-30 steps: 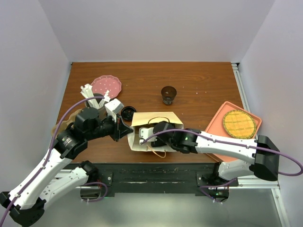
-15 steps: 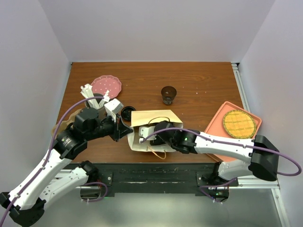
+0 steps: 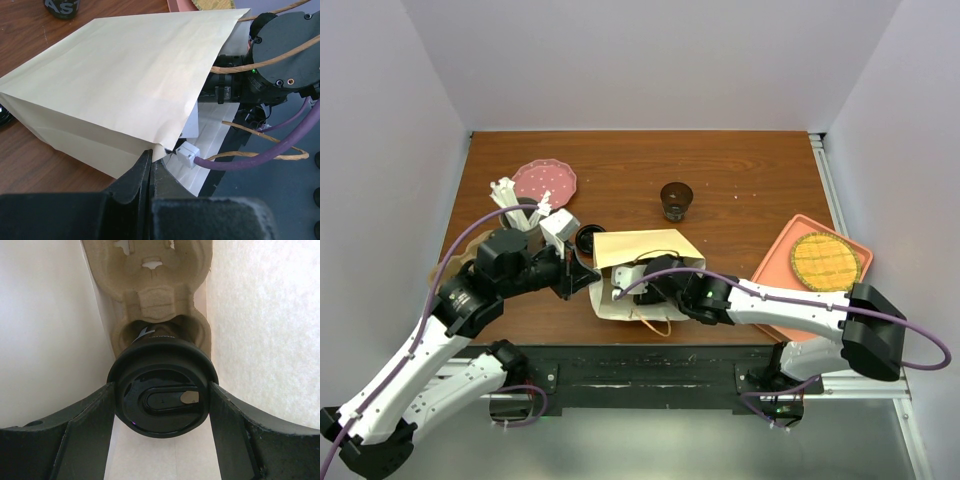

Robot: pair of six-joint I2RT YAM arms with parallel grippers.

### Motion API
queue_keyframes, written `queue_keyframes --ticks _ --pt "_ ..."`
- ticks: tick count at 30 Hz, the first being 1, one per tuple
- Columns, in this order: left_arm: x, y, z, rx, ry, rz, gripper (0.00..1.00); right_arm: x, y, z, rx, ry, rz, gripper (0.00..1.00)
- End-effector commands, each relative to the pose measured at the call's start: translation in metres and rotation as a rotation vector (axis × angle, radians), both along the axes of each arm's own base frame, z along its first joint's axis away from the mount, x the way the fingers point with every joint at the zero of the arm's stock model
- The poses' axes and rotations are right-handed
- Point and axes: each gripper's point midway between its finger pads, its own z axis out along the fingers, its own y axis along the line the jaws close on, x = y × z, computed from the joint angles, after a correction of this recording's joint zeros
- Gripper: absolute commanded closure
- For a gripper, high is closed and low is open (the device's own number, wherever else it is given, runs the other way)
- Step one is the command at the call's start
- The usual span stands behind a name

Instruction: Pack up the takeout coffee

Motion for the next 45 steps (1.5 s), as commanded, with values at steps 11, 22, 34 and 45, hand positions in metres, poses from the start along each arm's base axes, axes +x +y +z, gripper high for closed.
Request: queue_keyframes --ticks 11,22,34,45 --pt "-0.001 -0.012 0.011 -0.050 0.013 -0.039 1.00 0.009 -0.005 0.009 -0.012 -0.023 -0.018 0.15" --pt "0.010 -0.018 0.025 -0.049 0.013 -0.021 1.00 0.009 -0.007 0.023 0.000 0.005 -0.013 0.16" --pt "0.033 -0.027 0.044 -0.016 0.060 0.028 1.00 0.003 -0.010 0.049 0.014 0.064 0.005 0.24" --pt "0.041 -0.038 0.041 0.030 0.143 0.023 1.00 -0.006 -0.016 0.064 0.018 0.171 -0.007 0.23"
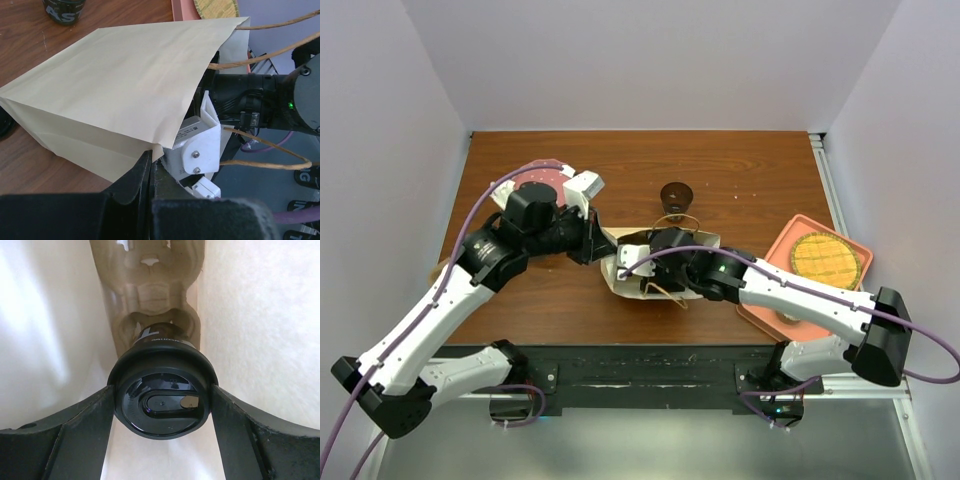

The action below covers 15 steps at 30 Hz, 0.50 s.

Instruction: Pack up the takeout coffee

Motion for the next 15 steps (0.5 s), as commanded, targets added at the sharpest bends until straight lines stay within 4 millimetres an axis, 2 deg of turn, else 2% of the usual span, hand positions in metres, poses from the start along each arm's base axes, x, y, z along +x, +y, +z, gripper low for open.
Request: queue_keyframes --ticks 1,8,15 --pt "-0.001 -0.005 0.008 -0.010 0.036 -0.007 1.00 -0.006 0.004 0.027 0.064 0.047 0.004 0.22" --pt "0.004 -0.010 0.008 0.002 0.092 0.009 1.00 -0.010 0.004 0.034 0.073 0.085 0.008 0.21" --pt "0.008 -0.016 0.001 0.035 0.175 0.009 1.00 -0.005 -0.003 0.048 0.081 0.073 -0.016 0.21"
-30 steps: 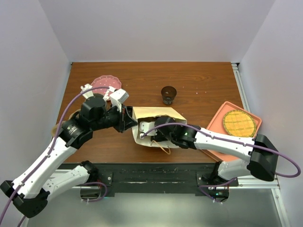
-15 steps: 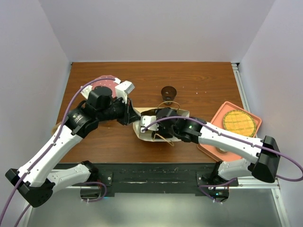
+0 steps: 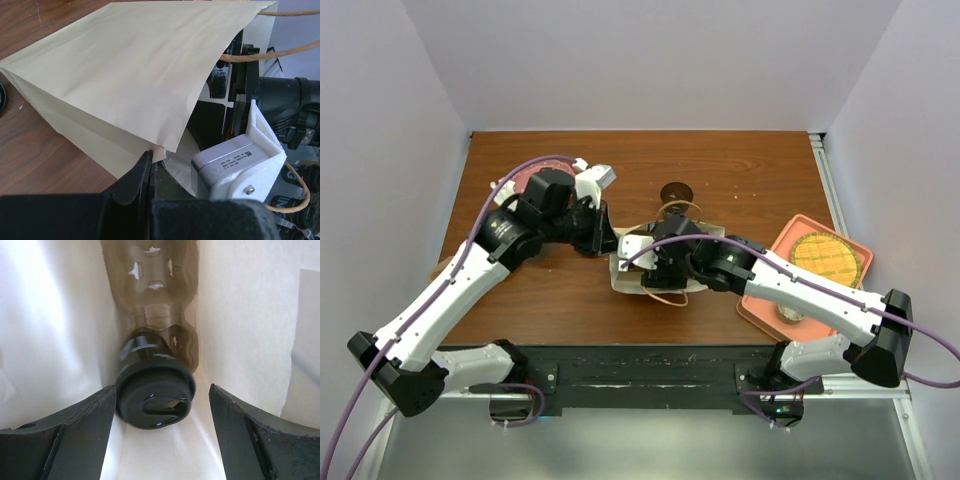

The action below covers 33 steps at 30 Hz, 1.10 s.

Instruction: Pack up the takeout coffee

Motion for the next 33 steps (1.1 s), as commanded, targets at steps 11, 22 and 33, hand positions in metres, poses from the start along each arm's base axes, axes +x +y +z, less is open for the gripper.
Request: queue_keyframes --ticks 11,22,33 --pt "-0.001 -0.012 0.013 -0.047 0.062 -0.018 1.00 0.019 -0.010 0.028 0.070 -0.036 -0.074 0.22" --pt "-0.006 -0.011 -0.008 -0.053 0.056 -0.041 1.00 0.040 -0.016 0.009 0.059 -0.030 -0.092 0.26" --pt "0.000 -0.014 -0.009 -0.064 0.033 -0.028 1.00 0.060 -0.007 -0.018 -0.016 -0.018 -0.040 0.25"
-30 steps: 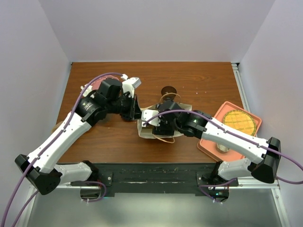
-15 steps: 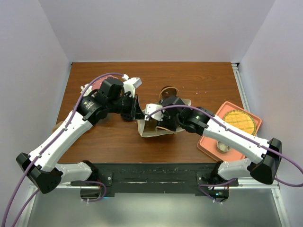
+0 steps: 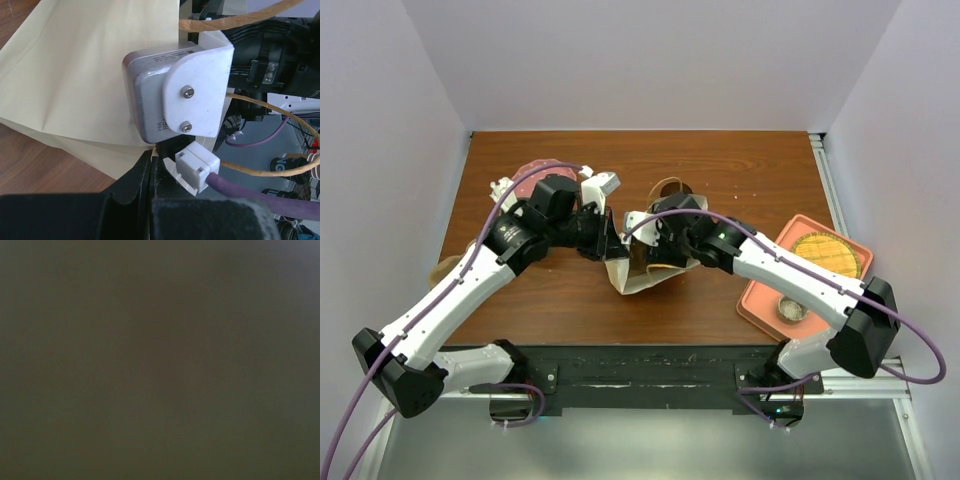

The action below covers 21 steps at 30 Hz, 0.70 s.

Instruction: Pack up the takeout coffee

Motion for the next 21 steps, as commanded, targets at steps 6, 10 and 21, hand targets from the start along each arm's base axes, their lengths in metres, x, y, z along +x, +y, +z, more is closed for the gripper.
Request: queue_keyframes --ticks 6,10,21 --pt "0.008 -0.001 0.013 -0.015 -0.017 0.031 1.00 0.009 0.004 -0.003 -0.032 -0.059 0.105 0.27" --pt "0.017 0.006 0.013 0.031 -0.024 0.088 1.00 0.007 -0.003 0.005 -0.045 -0.090 0.129 0.32" --pt "0.030 0.008 0.039 -0.002 -0.070 0.151 1.00 -0.011 -0.012 0.024 -0.046 -0.030 0.145 0.46"
